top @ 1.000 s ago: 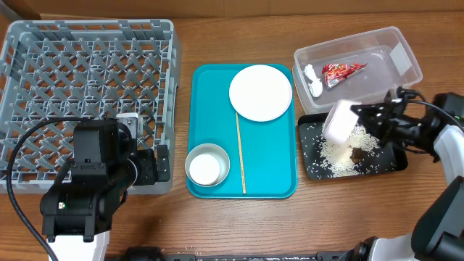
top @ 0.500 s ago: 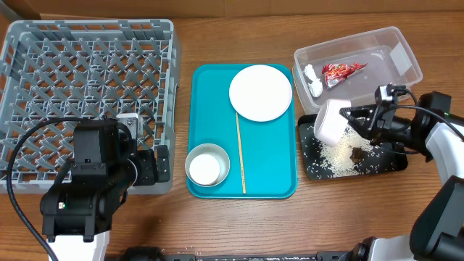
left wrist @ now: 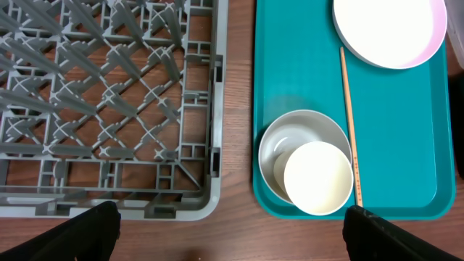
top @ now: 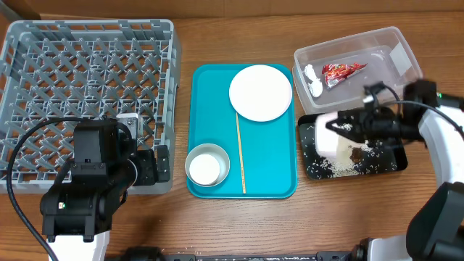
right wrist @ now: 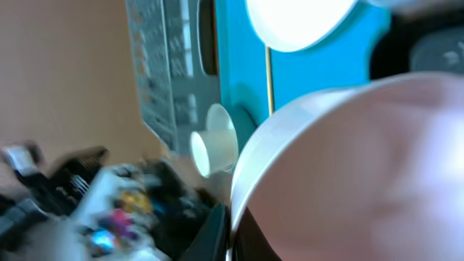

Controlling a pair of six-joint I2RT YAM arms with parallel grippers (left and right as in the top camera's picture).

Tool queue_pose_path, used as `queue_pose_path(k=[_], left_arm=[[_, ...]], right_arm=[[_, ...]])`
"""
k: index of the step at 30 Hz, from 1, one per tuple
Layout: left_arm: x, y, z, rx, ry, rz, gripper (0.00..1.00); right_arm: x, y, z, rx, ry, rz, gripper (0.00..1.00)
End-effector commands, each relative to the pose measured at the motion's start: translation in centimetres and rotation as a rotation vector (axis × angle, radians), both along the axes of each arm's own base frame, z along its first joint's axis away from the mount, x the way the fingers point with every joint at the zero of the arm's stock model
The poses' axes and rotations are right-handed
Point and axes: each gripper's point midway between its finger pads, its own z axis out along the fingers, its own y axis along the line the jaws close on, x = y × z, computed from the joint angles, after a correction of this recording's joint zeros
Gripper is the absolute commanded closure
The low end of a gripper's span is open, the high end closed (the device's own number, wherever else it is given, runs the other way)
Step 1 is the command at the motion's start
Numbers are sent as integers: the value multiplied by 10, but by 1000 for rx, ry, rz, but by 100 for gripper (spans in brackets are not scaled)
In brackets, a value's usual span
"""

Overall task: Sort waste into correct bins and load items into the dishwasher
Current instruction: 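Set the emptied bowl onto the white plate on the tray with the right gripper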

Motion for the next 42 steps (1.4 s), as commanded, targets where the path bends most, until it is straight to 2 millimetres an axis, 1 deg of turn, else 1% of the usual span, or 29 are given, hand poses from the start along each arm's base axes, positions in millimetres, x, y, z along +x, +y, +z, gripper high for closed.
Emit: queue_pose_path(k=[1,4,6,8,12,15,18,20,22,26,30,34,37,38,39,40,42], left_arm=[[3,-2,7,-8,-20,5,0],[3,-2,7,-9,-21,5,0],[3,-2,7,-9,-20,5,0],[2,-2,7,-9,-19,5,0],[3,-2,7,-9,-20,5,0],[3,-2,7,-9,-20,5,0],[2,-2,7,-9,-19,5,0],[2,-2,7,-9,-19,5,0],[2,-2,6,-9,-17,5,0],[2,-2,6,-9,-16,5,0],[2,-2,6,-9,-16,5,0],[2,-2,6,-9,-15,5,0],[2,-2,6,-9,-16,5,0],[2,-2,6,-9,-16,5,0],[2,-2,6,-9,-16,5,0],[2,-2,6,-9,-16,5,0],[2,-2,6,-9,-16,5,0]], right_arm=[[3,10,7,-236,-128,139,96],[11,22,-4,-426,-127,163,96],[20,32,-11,-530,-163,166,96],[30,47,-13,-605,-225,170,96],[56,79,-7,-706,-421,182,96],[83,100,5,-791,-600,139,96],[102,122,16,-799,-716,103,96],[109,136,15,-775,-750,99,96],[114,146,8,-752,-756,105,96],[118,167,-20,-703,-732,162,96],[117,184,-48,-656,-698,220,96],[114,193,-76,-646,-640,247,96],[111,193,-96,-649,-575,244,96],[110,193,-100,-649,-556,240,92],[109,194,-104,-645,-540,242,84],[107,195,-106,-633,-530,250,74],[104,197,-106,-617,-522,261,66]])
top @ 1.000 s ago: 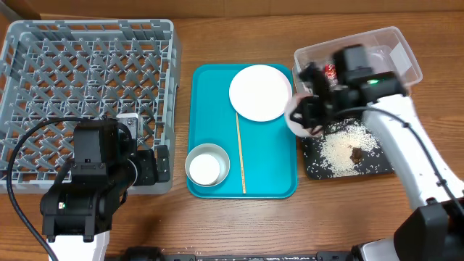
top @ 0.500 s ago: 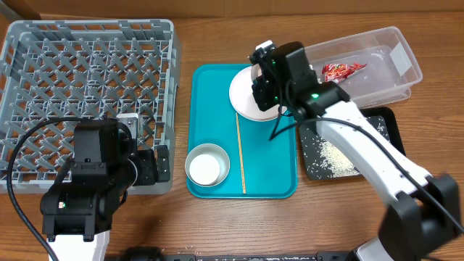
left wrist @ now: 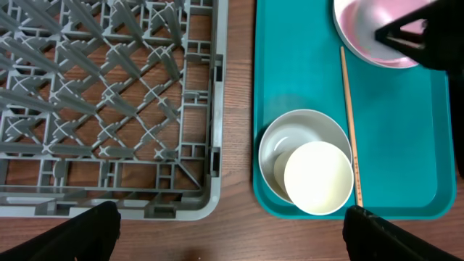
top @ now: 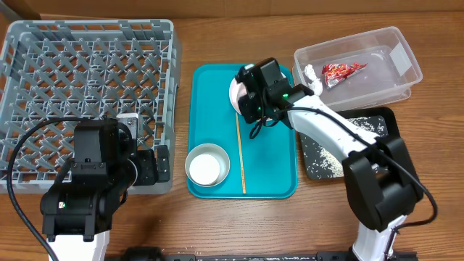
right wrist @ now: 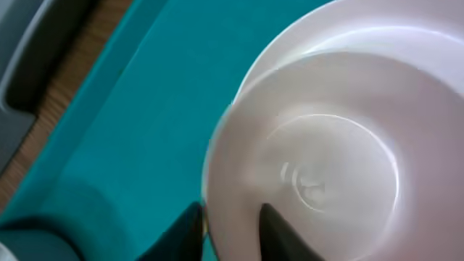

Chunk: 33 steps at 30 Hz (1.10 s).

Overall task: Sort waste into correct bins and load items into the dishwasher
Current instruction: 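Set the emptied bowl onto the white plate on the tray with the right gripper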

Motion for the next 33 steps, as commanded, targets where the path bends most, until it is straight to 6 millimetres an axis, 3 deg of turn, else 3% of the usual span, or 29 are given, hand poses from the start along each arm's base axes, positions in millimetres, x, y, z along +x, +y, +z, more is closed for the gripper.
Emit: queue_pose_path(k=[1,7,10,15,16,18,19,23,26,29,31,33], left_arm=[[2,-2,7,-9,-19,5,0],[2,-1,7,-8,-19,5,0],[2,-1,7,-8,-20,5,0],[2,-2,7,-8,-20,5,0],[2,-1,7,-8,-20,5,0],[2,-1,7,-8,-21,5,0],[2,-1,7,-8,-21,5,0],[3,-1,7,-8,-23,5,0],[4,-1,9,-8,-31,5,0],[4,-1,8,-8,-29,6,0],[6,-1,7,-7,-27,6,0],[8,-1,5,-5,-19,7,0]], right_arm=[[-1,12,10,59,11,16,59],[-18,12,25,85,59,43,51],[-26,7,47,91,47,43,39],[-42,-2,95,129,40,6,35],[-47,-2,102,143,45,5,32],[-61,-2,117,179,71,19,7],[-68,-1,122,196,87,34,0],[-99,9,126,269,209,110,0],[-117,15,117,282,280,142,2],[-129,21,104,251,323,130,9],[-134,25,93,214,338,105,23],[-139,29,81,168,353,62,30]])
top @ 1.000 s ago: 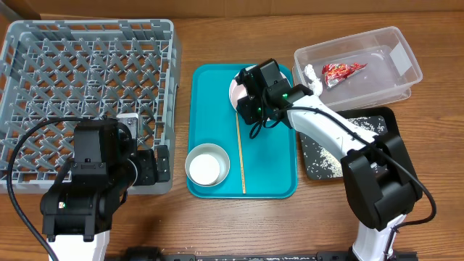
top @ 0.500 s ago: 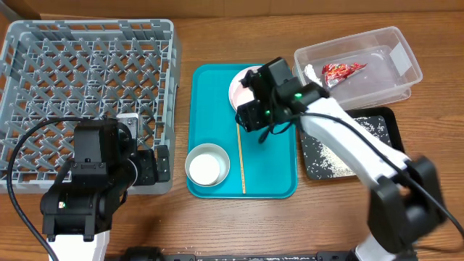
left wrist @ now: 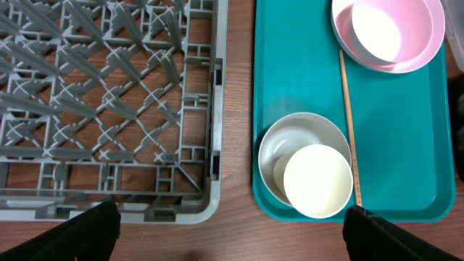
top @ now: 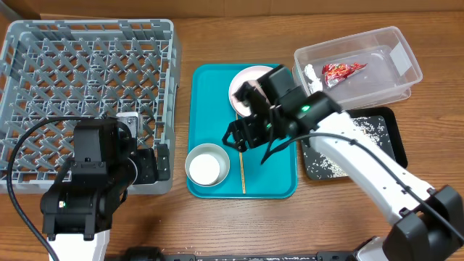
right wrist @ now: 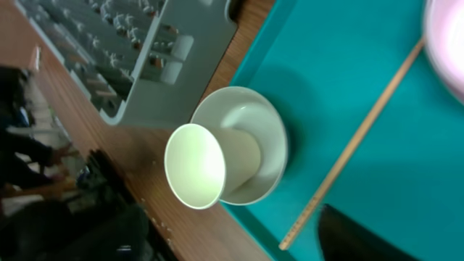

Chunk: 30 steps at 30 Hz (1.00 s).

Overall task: Sort waste into correct bins and load items into the dishwasher
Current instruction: 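Set the emptied bowl onto the white plate on the tray with the right gripper, then grasp the white cup on the tray with the right gripper and lift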

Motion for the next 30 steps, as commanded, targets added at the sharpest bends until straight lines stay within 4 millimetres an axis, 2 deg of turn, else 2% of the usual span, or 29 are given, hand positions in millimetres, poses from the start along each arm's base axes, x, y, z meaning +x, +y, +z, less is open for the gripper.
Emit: queue_pose_path(k=[1,2,7,10,13,14,17,21,26,30], left_arm=[[4,1,3,4,-3,13,0],[5,4,2,20,2,24,0],[7,17,-1,63,16,93,0],[7,21,-2,76,18,122,0],[7,21,-2,73,20,120,0],[7,21,-2,73,20,120,0],[7,21,-2,73,21,120,0],[6,21,-3,74,28,120,0],[5,21,-3,74,31,120,0],[5,21,-4,74,31,120,0]], right_arm=[[-11,9,-23,-75,58,-50,33],[-16,13,-29,-94,63,-41,38],[-34,28,-53,-173,74,-2,38],[-37,29,-72,-247,86,-47,39],[-37,31,-83,-274,103,-73,44],[-37,32,-86,-278,107,-73,50],[-36,34,-92,-282,110,-72,62],[-36,35,-97,-289,116,-71,71],[-39,31,-103,-303,129,-70,75],[-39,31,-104,-303,129,-70,82]])
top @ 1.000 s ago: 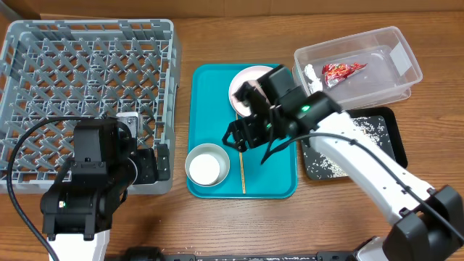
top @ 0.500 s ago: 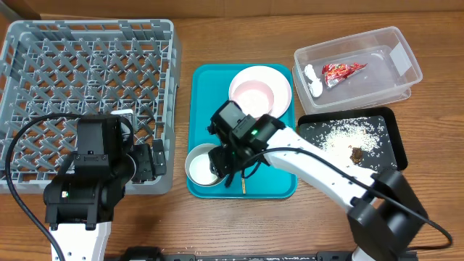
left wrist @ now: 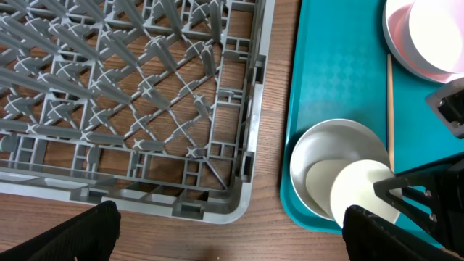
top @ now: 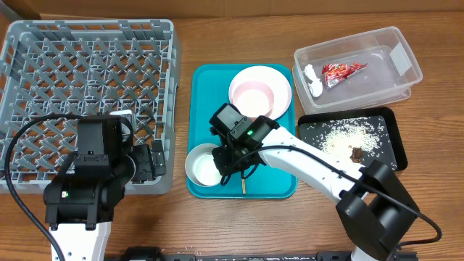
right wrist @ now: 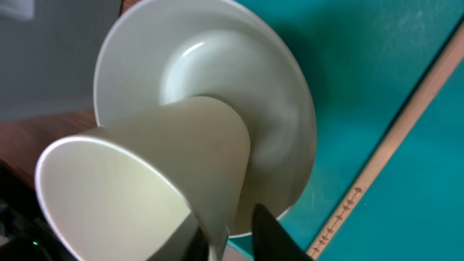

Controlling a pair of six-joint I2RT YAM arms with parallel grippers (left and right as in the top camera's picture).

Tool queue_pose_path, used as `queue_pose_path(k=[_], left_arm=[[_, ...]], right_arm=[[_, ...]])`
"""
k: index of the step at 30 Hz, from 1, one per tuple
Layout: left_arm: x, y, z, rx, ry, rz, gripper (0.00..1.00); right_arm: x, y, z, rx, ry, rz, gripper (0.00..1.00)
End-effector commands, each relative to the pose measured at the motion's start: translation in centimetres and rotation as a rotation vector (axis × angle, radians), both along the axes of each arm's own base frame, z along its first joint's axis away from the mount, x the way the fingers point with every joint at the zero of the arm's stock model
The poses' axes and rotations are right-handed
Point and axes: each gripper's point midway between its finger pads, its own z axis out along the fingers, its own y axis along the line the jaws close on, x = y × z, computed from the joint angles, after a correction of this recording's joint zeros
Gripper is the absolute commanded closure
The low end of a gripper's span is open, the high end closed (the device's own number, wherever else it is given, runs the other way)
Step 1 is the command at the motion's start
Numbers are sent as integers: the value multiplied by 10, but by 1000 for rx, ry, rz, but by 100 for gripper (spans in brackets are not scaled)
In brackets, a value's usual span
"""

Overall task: Sort waste into correct bins and load items into the dishwasher
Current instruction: 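Grasp the white cup on the tray with the right gripper and lift, then hand the white cup from the right gripper to the left gripper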

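A white paper cup (right wrist: 145, 174) lies tipped in a white bowl (right wrist: 239, 80) at the near left of the teal tray (top: 206, 94). My right gripper (right wrist: 230, 230) is shut on the cup's wall at the rim, one finger inside and one outside. A wooden chopstick (left wrist: 388, 109) lies beside the bowl. At the tray's far end a pink bowl (top: 255, 94) sits on a white plate. My left gripper (left wrist: 232, 245) hangs open at the near right corner of the grey dish rack (top: 87, 65), with nothing between its fingers.
A clear bin (top: 362, 72) with a red wrapper and white scraps stands at the far right. In front of it lies a black tray (top: 348, 138) strewn with rice. The rack has nothing in it.
My right gripper was open above the middle of the tray; now it is down at the white bowl and shut on the cup's wall. The left wrist view has shifted slightly.
My right gripper first held the pink bowl tilted over the black tray. Then it was over the white plate with the bowl. Then the bowl sat on the plate and the gripper was open over the tray. Now it grips the cup.
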Motion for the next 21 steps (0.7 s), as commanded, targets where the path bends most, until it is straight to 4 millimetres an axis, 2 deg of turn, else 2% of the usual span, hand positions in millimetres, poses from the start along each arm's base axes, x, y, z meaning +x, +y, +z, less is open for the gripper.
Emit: queue_pose_path(k=[1,4,8,11,14,21], left_arm=[[2,1,5,6,-12,14,0],[2,1,5,6,-12,14,0],[2,0,5,0,-13,11,0],[2,-1,5,-3,-12,9,0],[3,-7,6,-34,-15,-10,0],[11,-30,13,-145,-56,-83,0]], right_arm=[[1,-2,-4,-11,-1,-10,84],[0,-3,-5,-15,3,-10,96],[0,-2,-4,-12,4,-9,96],[5,-2,4,-6,-5,-15,96],[23,-7,29,17,-30,-54,96],[68,-38,118,140,-142,-177,96]])
